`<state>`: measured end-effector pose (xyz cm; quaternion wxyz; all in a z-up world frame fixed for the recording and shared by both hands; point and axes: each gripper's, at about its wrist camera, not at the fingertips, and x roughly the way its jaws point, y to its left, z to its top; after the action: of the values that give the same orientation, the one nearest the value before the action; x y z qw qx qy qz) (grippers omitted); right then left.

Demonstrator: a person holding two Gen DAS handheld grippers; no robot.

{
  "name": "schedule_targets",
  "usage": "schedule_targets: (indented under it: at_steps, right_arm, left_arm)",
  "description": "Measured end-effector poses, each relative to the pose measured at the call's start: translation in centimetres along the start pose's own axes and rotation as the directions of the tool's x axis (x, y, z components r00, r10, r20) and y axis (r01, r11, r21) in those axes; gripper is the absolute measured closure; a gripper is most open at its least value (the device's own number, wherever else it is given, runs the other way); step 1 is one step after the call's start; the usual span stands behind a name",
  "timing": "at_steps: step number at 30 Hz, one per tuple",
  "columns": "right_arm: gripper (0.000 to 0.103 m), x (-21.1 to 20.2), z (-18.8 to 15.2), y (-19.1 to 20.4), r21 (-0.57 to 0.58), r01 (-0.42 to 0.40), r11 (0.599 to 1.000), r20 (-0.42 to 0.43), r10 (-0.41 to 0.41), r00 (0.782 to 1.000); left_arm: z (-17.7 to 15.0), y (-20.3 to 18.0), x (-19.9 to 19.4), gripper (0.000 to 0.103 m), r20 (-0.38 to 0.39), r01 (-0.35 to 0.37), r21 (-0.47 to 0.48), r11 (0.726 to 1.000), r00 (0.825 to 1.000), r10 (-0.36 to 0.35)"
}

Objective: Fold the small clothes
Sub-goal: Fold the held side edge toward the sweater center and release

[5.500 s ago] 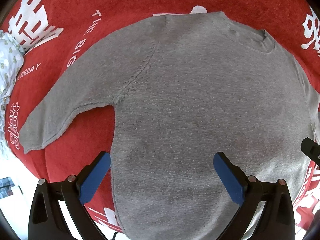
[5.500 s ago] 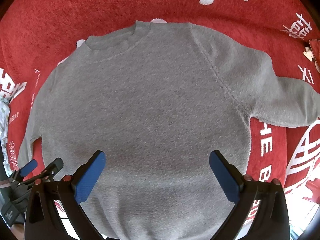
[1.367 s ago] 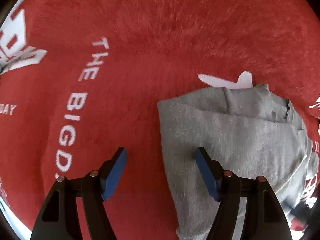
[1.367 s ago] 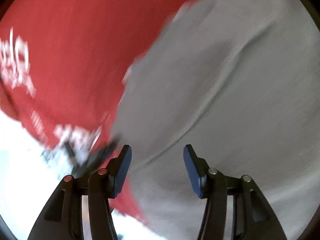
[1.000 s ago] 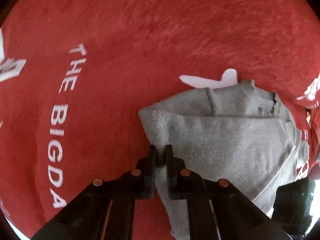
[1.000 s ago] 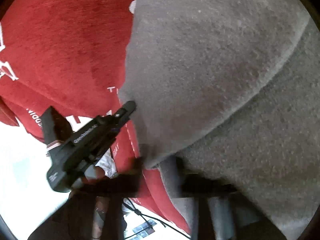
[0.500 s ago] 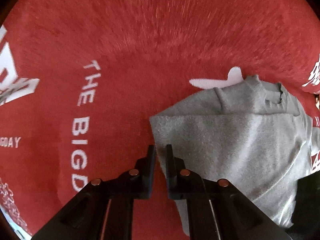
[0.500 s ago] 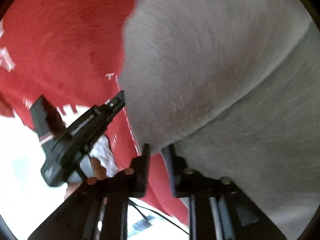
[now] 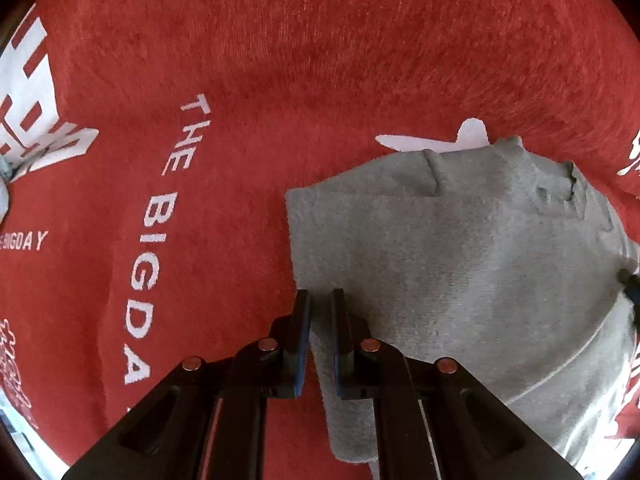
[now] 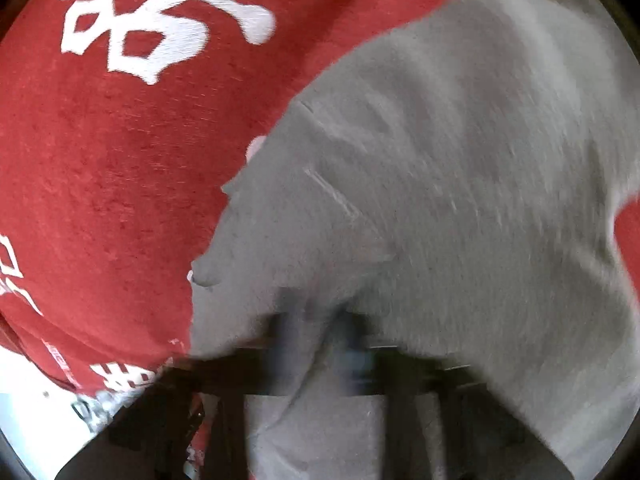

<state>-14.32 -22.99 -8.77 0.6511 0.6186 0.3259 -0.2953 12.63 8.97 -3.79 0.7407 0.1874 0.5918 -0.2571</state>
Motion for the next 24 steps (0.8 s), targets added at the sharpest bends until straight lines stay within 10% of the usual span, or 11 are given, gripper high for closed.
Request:
schedule_targets:
  at_steps: [9,15,24]
  right_arm:
    - [0.088,-3.3,-2.1,-0.1,-0.164,0.232,0.959,0.031,-0.230,0.973]
    - [0.086,-5.6,-2.1,2.5,-0.338,0.214,0.916,0.082,-0.198,0.977]
    - [0.096,-1.8,-1.8,2.1,-0.455,0.274,0.848,0.059,-0.278,0.959]
  left_arm:
    - [0.8,0.4,-0.9,0.080,-0.014,-0.077,-0.026,0.997,0.997,0.077]
    - [-0.5,-1.4,-2.5,0.080,-0.005,0.038,0.009,0.999,0.999,-0.038]
    - [-4.1,-3.7,-2.1,0.080,0.007,-0.044,0.086,0.995,0.999,0.044]
